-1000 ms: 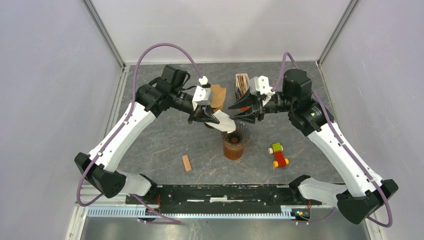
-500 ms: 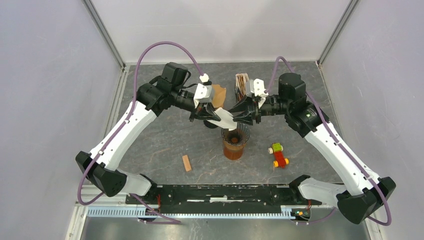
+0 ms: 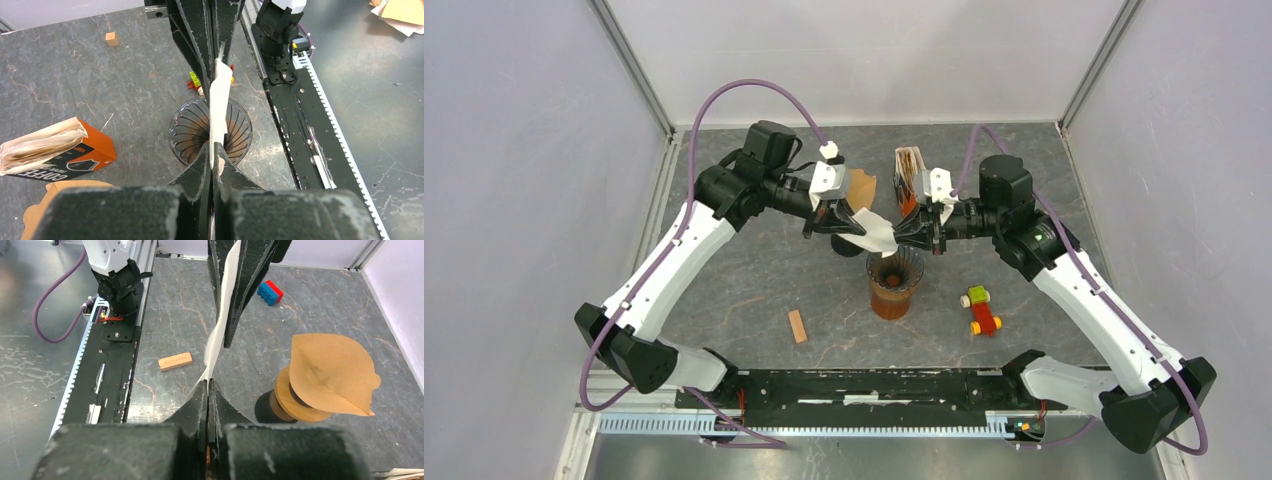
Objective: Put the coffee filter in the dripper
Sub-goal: Pick up the coffee filter from the coffee filter holder.
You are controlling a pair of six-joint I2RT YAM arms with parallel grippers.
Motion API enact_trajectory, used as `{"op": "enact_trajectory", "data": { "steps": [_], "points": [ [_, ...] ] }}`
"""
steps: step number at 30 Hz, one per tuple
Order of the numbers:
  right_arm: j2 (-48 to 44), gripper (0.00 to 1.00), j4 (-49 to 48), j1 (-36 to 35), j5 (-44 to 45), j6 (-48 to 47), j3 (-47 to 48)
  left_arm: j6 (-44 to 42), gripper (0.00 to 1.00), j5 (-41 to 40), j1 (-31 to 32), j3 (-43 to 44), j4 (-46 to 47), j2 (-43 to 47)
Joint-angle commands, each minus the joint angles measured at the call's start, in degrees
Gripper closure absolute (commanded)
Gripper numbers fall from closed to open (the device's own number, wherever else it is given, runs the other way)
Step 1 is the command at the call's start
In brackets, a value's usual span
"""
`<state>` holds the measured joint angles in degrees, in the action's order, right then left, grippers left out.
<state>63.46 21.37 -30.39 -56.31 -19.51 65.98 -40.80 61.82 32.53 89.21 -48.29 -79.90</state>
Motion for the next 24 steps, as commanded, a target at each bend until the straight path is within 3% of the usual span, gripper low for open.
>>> {"op": "enact_trajectory", "data": {
  "steps": [1, 4, 11, 14, 18, 24],
  "points": [
    [-0.7, 1.00, -2.1, -0.2, -0.3, 1.1, 2.1, 4.7, 0.93, 0.4, -0.5, 0.4, 4.7, 1.1],
    [-0.3, 1.00, -2.3, -0.2, 3.5, 2.4, 3.8, 12.7, 0.65, -4.5, -0.4, -0.2, 11.8, 1.0],
    [2.4, 1.00, -0.3, -0.2, 28.1, 5.8, 12.0, 30.1, 0.25, -25.3, -0.5, 6.6, 20.7, -0.9],
    [3.7, 1.00, -2.0, -0.2, 40.5, 6.8, 13.6, 33.1, 0.16, -33.1, -0.5, 10.6, 20.6, -1.3],
    [5.2, 1.00, -6.1, -0.2, 49.2, 9.1, 13.7, 39.7, 0.12, -42.1, -0.5, 12.3, 22.1, -1.5],
    [8.7, 1.00, -8.9, -0.4, 55.8, 15.8, 14.1, 57.1, 0.12, -41.8, -0.4, 13.0, 25.6, -5.2]
  ]
}}
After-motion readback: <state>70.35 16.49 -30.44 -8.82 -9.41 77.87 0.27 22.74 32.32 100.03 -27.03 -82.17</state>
